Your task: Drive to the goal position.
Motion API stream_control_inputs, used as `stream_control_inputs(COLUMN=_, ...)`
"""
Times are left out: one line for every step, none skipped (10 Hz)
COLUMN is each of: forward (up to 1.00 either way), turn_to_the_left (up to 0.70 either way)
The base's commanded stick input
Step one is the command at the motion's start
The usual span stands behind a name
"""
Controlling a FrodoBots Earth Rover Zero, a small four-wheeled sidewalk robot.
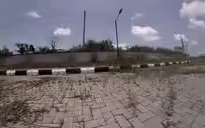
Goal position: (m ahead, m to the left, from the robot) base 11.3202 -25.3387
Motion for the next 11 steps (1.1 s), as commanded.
stream_control_inputs(forward=0.0, turn_to_the_left=-1.0)
stream_control_inputs(forward=0.0, turn_to_the_left=-1.0)
stream_control_inputs(forward=0.0, turn_to_the_left=-1.0)
stream_control_inputs(forward=0.0, turn_to_the_left=-1.0)
stream_control_inputs(forward=0.0, turn_to_the_left=-1.0)
stream_control_inputs(forward=0.0, turn_to_the_left=-1.0)
stream_control_inputs(forward=0.0, turn_to_the_left=-1.0)
stream_control_inputs(forward=0.0, turn_to_the_left=-1.0)
stream_control_inputs(forward=0.0, turn_to_the_left=-1.0)
stream_control_inputs(forward=0.0, turn_to_the_left=-1.0)
stream_control_inputs(forward=0.0, turn_to_the_left=-1.0)
